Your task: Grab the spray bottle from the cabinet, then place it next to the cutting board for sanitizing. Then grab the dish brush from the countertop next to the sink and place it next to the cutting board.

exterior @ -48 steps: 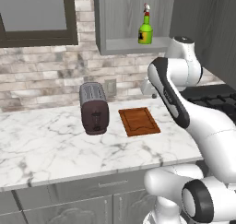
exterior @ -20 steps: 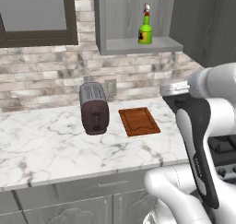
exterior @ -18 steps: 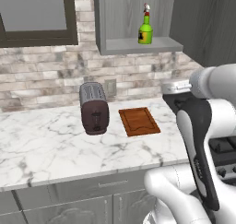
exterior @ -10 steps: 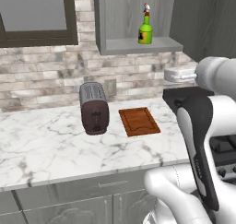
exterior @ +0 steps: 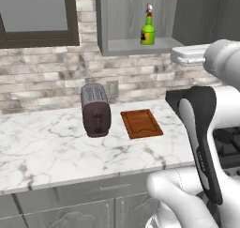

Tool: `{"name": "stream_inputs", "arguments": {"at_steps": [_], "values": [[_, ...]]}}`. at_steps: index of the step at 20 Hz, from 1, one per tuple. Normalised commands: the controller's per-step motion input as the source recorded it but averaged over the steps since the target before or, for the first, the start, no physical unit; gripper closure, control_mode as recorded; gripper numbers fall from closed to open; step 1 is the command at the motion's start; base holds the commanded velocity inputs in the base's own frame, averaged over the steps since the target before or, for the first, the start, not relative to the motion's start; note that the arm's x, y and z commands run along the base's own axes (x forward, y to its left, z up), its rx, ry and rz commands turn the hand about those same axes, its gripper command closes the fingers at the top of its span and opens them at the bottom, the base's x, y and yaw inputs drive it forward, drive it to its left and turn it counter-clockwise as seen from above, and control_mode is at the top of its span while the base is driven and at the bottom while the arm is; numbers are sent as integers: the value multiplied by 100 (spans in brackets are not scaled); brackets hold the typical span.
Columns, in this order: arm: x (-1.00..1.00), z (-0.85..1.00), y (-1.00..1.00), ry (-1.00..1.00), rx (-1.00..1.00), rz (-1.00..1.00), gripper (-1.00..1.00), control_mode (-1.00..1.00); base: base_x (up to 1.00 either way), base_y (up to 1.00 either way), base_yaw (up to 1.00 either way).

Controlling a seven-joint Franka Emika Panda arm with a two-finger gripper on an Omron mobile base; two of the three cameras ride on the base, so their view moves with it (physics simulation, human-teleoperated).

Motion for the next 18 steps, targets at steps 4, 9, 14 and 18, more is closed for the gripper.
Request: {"name": "stream_inputs", "arguments": {"at_steps": [4,9,14,18], "values": [[0,36,0,-11,0,0,-100,-100,0,0,0],[22,14,-1,1,0,-2,-100,-100,0,0,0],[22,10,-13,5,0,0,-100,-100,0,0,0],[38,1,-17,4,0,0,-100,-100,0,0,0]]}}
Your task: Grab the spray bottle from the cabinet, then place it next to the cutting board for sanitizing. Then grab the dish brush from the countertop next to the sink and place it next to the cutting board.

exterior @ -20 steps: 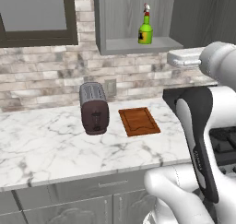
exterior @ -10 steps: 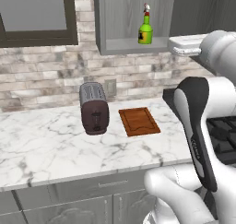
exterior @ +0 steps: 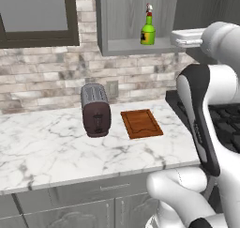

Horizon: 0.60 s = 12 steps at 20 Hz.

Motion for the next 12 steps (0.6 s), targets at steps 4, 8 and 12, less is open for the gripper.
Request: {"name": "stream_inputs", "arguments": {"at_steps": [4,8,12], "values": [[52,-4,-17,2,0,0,-100,-100,0,0,0],[47,-24,-11,0,0,0,-100,-100,0,0,0],[53,-13,-2,0,0,0,-100,-100,0,0,0]]}}
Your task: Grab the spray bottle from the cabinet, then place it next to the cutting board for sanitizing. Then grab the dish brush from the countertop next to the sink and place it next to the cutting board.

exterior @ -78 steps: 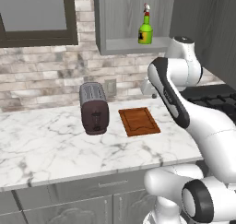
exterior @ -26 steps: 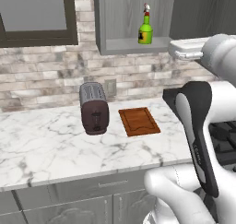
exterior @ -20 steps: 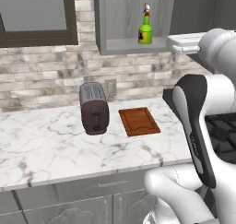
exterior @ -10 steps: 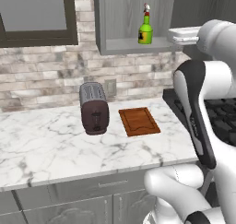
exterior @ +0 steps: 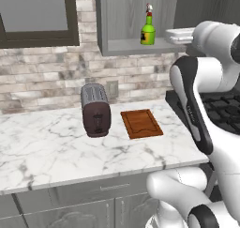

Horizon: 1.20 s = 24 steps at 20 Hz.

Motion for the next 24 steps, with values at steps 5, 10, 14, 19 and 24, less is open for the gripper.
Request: {"name": "stream_inputs", "arguments": {"at_steps": [5,10,14,19,24], "values": [[56,-3,0,0,0,0,-100,-100,0,0,0],[52,-1,0,0,0,0,-100,-100,0,0,0],[41,0,0,0,0,0,-100,-100,0,0,0],[30,1,-8,10,1,0,-100,-100,0,0,0],[35,0,-4,12,0,0,-100,-100,0,0,0]]}}
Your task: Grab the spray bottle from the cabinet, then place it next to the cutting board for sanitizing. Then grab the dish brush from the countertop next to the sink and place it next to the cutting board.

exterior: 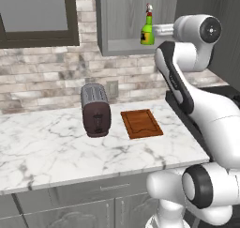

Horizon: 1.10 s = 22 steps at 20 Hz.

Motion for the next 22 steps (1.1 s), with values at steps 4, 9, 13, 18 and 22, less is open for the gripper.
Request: {"name": "stream_inputs", "arguments": {"at_steps": [4,9,13,18,22], "values": [[29,0,-5,3,0,0,-100,-100,0,0,0],[35,0,0,0,0,0,-100,-100,0,0,0],[44,0,0,2,0,0,-100,-100,0,0,0],[35,0,0,0,0,0,-100,-100,0,0,0],[31,0,0,0,0,0,-100,-100,0,0,0]]}}
